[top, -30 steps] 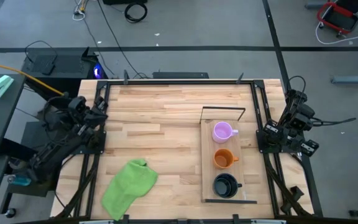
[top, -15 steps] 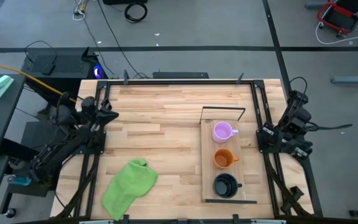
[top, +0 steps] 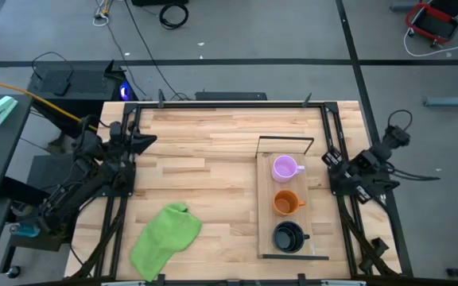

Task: Stack small to large cups/mugs on shelf
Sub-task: Return to Home Position

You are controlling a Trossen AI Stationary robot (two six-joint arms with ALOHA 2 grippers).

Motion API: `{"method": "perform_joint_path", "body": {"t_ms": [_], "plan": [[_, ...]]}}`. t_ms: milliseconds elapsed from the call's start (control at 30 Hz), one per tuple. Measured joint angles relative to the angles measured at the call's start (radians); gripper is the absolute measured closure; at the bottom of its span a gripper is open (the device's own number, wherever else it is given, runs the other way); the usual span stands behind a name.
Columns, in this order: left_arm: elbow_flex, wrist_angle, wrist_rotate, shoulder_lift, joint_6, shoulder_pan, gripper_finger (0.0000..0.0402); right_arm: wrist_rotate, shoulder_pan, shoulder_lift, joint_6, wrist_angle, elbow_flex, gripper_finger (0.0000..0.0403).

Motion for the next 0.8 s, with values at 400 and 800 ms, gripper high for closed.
{"method": "perform_joint_path", "body": {"t_ms": [400,800], "plan": [[0.0,0.002,-0.035,0.0,0.126,0.0,0.037,-0.004,-0.348,0.0,-0.11,-0.055,0.014,0.0319],[0.0,-0.106,-0.208,0.001,0.237,0.0,0.0373,-0.001,-0.51,0.001,-0.076,-0.209,0.033,0.0319]]}}
